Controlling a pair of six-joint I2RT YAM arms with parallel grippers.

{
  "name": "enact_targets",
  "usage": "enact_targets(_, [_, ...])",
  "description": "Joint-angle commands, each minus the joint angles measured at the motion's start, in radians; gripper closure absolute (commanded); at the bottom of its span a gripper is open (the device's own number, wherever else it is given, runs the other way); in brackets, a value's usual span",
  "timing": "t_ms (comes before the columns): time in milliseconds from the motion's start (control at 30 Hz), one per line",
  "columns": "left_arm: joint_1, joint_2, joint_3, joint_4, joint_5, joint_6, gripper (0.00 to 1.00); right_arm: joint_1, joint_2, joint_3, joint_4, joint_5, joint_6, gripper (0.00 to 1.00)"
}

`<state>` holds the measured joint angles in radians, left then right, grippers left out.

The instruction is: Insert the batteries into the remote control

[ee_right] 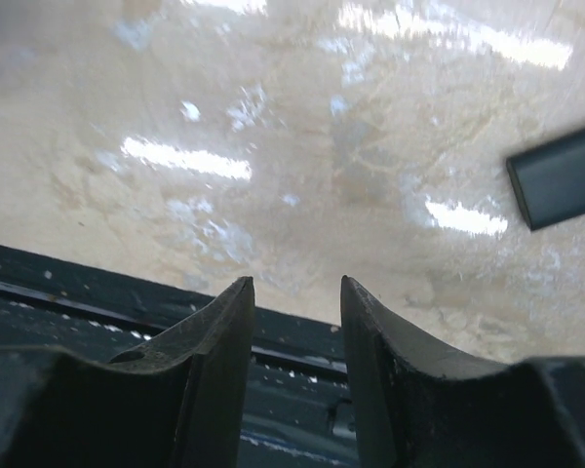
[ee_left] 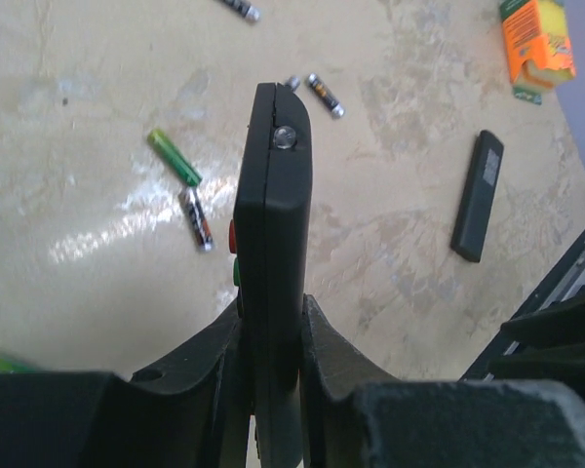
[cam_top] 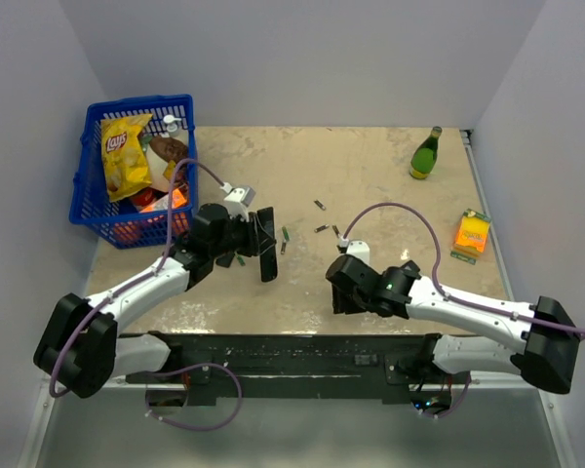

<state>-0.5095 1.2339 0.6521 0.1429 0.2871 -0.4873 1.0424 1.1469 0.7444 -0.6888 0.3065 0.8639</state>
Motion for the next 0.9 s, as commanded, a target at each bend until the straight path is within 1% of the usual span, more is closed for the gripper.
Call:
enact_targets(0, [-0.006,-0.028,-0.071,0.017,-0.032,-0.105,1.00,0.004,-0.062,0.030,0.097,0.109,-0.020,0.56])
enact_targets(133, [-0.006,0.009,-0.109,0.030,-0.037,-0.138,1.00,0.002,-0.104,0.016,0.145,0.147,-0.034,0.56])
enact_targets(333, [-0.006,0.096,-0.146,0.115,0.024,-0.189,0.90,0.002,-0.216,-0.020,0.206,0.200,-0.051,0.55])
enact_targets(367, [-0.004,0.102,-0.161,0.133,0.029,-0.197,0.84,0.002,-0.222,-0.019,0.206,0.203,-0.057,0.54])
enact_targets(400, [-0.006,0.107,-0.167,0.139,0.032,-0.201,0.80,0.002,-0.226,-0.016,0.204,0.215,-0.068,0.54])
enact_targets(433, [-0.004,0.111,-0.175,0.141,0.030,-0.201,0.73,0.002,-0.234,-0.013,0.204,0.220,-0.072,0.54])
enact_targets(500, [-0.004,0.114,-0.178,0.133,0.024,-0.200,0.65,0.002,-0.237,-0.005,0.202,0.236,-0.091,0.54])
enact_targets(533, [-0.006,0.113,-0.180,0.126,0.021,-0.194,0.56,0.002,-0.240,-0.002,0.204,0.243,-0.095,0.53])
enact_targets(600, [-0.009,0.105,-0.174,0.083,0.000,-0.182,0.47,0.002,-0.242,0.007,0.202,0.266,-0.109,0.53])
enact_targets(633, [-0.011,0.099,-0.170,0.066,-0.012,-0.169,0.36,0.002,-0.242,0.010,0.202,0.270,-0.115,0.53])
enact_targets(700, [-0.011,0.079,-0.163,0.017,-0.049,-0.155,0.28,0.002,-0.248,0.019,0.201,0.286,-0.129,0.53])
enact_targets(733, [-0.009,0.072,-0.158,0.003,-0.061,-0.142,0.22,0.002,-0.250,0.023,0.202,0.296,-0.132,0.53])
enact_targets(867, [-0.012,0.009,-0.123,-0.106,-0.120,-0.113,0.16,0.002,-0.260,0.036,0.201,0.321,-0.154,0.52])
